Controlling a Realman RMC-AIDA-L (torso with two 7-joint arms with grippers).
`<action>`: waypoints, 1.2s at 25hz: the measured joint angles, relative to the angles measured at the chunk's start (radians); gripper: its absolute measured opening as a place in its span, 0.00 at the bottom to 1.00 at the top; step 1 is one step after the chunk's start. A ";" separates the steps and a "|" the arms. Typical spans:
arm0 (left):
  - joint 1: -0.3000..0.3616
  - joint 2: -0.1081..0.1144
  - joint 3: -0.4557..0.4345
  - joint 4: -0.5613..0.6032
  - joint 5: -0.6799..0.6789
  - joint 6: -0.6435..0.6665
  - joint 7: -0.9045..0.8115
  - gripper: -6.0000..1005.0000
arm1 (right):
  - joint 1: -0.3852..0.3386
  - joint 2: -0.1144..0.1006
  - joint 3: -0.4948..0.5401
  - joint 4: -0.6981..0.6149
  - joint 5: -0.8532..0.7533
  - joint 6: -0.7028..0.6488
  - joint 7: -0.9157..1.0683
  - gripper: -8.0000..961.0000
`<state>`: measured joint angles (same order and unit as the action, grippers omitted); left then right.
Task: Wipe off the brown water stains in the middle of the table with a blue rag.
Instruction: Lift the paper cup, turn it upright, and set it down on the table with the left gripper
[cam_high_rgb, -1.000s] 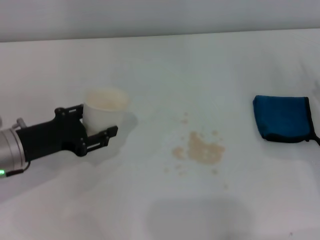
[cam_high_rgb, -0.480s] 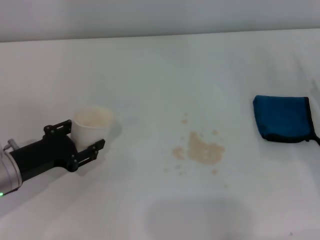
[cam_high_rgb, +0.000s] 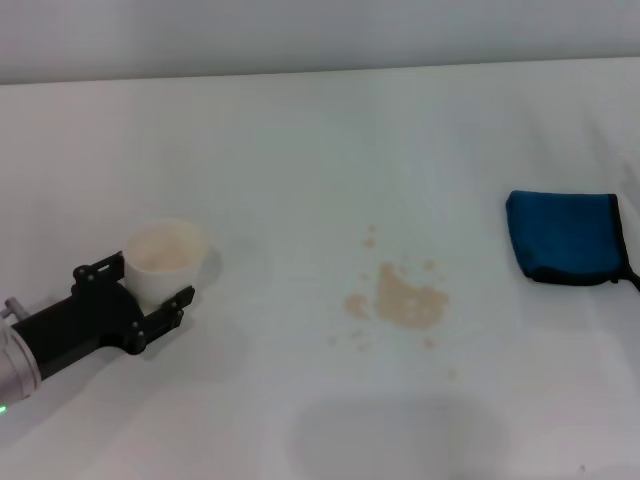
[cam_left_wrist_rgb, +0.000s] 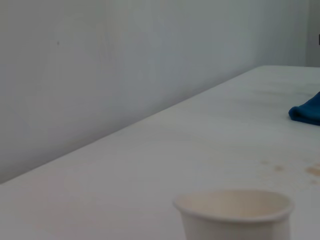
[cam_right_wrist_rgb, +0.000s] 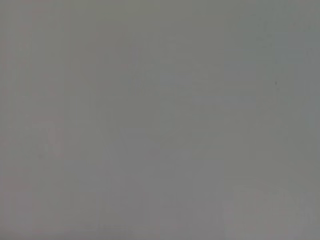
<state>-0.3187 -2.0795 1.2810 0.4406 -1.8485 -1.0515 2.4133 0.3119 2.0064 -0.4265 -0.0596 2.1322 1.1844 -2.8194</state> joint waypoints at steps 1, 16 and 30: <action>0.001 0.000 0.000 -0.007 -0.008 0.000 0.012 0.62 | 0.000 0.000 0.000 0.000 0.000 0.000 0.000 0.91; 0.008 -0.004 0.000 -0.095 -0.105 0.010 0.141 0.62 | 0.008 0.002 -0.001 0.003 0.000 0.000 0.000 0.91; 0.017 -0.003 0.003 -0.098 -0.128 0.041 0.178 0.84 | 0.009 0.002 -0.002 0.004 0.000 -0.004 0.000 0.91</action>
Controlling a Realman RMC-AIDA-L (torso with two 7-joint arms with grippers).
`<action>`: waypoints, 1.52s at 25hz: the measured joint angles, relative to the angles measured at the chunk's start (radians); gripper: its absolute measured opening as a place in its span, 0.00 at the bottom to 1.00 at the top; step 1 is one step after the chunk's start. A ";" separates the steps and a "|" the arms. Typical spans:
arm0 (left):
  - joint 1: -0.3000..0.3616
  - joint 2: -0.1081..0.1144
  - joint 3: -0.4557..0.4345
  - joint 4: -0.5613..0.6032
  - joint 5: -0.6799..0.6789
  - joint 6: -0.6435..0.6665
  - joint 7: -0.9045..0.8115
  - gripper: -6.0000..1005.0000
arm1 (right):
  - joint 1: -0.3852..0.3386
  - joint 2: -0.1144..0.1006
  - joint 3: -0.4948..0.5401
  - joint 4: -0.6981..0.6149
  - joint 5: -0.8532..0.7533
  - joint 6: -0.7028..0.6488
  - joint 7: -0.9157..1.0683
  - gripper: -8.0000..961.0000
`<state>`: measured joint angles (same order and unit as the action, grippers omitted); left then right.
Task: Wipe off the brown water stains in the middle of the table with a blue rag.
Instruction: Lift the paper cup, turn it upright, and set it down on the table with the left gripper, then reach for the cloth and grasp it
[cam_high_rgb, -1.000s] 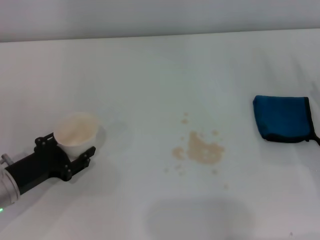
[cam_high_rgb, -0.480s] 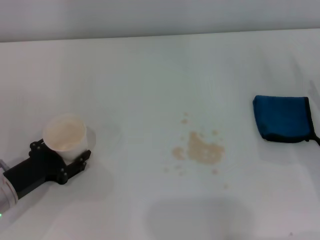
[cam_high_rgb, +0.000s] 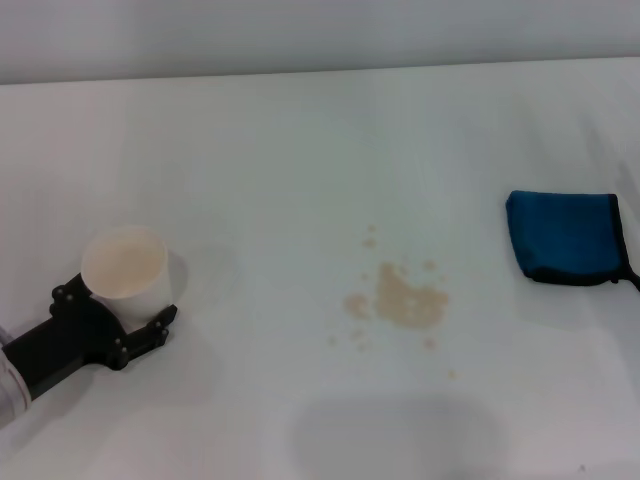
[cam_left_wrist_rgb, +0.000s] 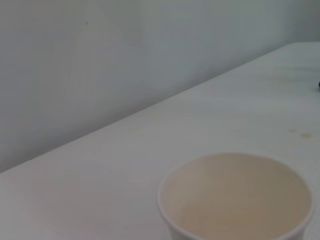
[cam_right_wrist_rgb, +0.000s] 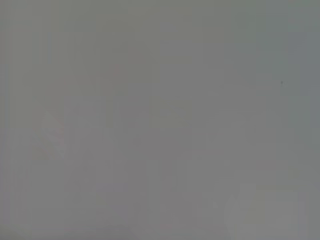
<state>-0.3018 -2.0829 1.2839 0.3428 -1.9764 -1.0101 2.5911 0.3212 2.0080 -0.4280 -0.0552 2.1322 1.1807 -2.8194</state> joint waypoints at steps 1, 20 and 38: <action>0.002 -0.001 -0.001 0.000 -0.001 0.000 0.008 0.84 | 0.000 0.000 0.000 0.000 0.000 0.000 0.000 0.91; 0.128 0.000 -0.003 -0.005 -0.094 -0.060 0.064 0.86 | 0.000 0.000 0.000 -0.009 0.000 -0.016 -0.001 0.91; 0.271 0.014 -0.005 -0.104 -0.456 -0.597 0.058 0.85 | -0.040 -0.005 0.000 -0.012 0.000 0.012 -0.001 0.91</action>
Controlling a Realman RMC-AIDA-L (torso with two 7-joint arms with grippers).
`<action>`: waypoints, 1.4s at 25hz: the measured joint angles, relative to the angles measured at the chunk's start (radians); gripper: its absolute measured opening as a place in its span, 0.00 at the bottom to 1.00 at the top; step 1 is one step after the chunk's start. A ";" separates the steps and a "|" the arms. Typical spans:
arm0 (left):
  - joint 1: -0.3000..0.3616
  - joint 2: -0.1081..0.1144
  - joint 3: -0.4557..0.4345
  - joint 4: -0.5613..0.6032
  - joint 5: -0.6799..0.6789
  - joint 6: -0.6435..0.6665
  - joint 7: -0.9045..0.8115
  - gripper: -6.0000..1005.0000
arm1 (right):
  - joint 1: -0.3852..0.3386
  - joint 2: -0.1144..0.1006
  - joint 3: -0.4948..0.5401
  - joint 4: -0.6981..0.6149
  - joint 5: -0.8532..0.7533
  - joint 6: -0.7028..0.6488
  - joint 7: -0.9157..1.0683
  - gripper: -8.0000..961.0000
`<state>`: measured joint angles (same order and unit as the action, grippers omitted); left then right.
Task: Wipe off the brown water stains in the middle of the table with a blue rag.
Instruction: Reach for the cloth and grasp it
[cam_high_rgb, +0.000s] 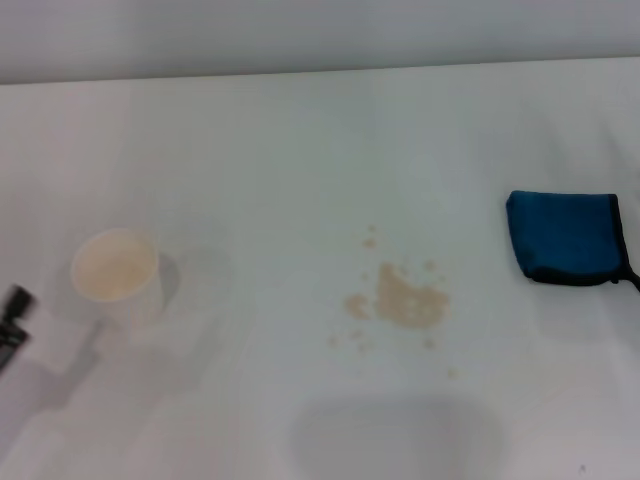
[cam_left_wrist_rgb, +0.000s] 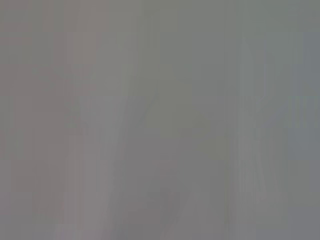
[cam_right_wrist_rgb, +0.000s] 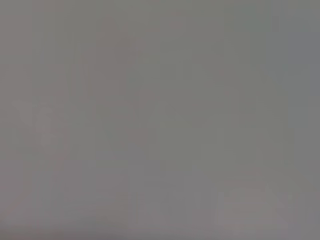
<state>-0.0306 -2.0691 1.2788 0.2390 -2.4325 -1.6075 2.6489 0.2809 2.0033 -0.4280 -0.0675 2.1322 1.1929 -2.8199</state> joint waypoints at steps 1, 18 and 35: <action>0.008 0.001 -0.008 -0.001 -0.036 -0.045 -0.001 0.85 | -0.008 -0.001 0.000 0.000 0.000 0.009 0.000 0.91; -0.044 0.012 -0.282 -0.014 -0.182 0.060 -0.020 0.84 | -0.234 -0.010 -0.285 -0.717 -0.579 0.094 0.906 0.91; -0.093 0.007 -0.283 -0.012 -0.181 0.118 -0.021 0.84 | -0.067 -0.004 -0.726 -1.402 -1.349 0.231 1.839 0.90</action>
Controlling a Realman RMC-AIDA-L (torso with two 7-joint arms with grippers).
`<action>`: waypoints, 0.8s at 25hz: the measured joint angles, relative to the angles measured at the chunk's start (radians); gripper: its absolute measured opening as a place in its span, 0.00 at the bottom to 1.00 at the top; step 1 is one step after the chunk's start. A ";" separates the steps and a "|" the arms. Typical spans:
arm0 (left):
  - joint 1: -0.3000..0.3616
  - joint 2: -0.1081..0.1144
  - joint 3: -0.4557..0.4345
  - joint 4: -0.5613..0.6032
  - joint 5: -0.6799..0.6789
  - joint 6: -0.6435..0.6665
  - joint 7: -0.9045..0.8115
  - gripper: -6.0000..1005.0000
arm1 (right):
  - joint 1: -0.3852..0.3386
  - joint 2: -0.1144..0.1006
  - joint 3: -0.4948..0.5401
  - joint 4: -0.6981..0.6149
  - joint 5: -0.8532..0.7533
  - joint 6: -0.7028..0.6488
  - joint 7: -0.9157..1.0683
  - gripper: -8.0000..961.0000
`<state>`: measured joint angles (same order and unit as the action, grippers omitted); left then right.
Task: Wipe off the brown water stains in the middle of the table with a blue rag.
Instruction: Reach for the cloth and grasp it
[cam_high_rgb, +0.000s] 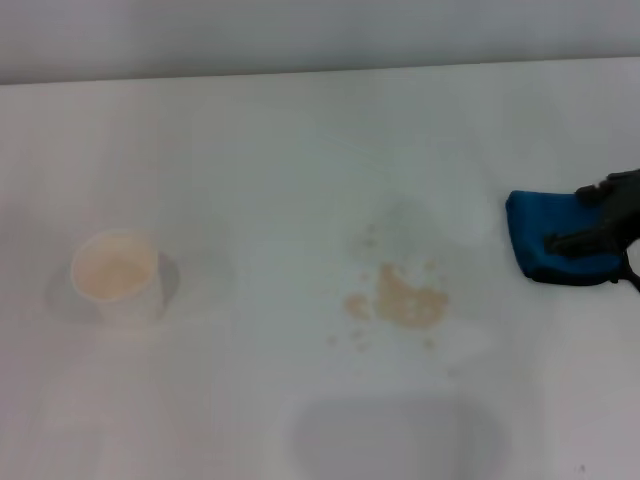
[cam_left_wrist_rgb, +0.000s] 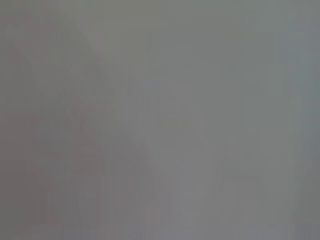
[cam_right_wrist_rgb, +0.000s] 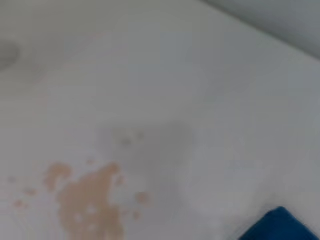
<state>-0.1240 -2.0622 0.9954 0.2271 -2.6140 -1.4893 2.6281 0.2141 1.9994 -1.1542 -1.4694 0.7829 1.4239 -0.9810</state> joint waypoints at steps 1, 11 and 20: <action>0.002 0.000 0.000 0.000 -0.001 0.000 -0.001 0.84 | 0.040 0.001 -0.031 -0.007 -0.060 0.038 0.067 0.90; 0.006 0.001 0.000 -0.005 -0.003 0.000 -0.003 0.84 | 0.145 0.006 -0.238 0.028 -0.277 0.085 0.293 0.87; 0.006 -0.001 0.000 -0.009 -0.003 0.011 0.002 0.84 | 0.231 0.016 -0.353 0.139 -0.378 0.009 0.398 0.83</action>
<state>-0.1180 -2.0632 0.9956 0.2184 -2.6171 -1.4782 2.6304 0.4447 2.0155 -1.5069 -1.3308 0.4049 1.4327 -0.5827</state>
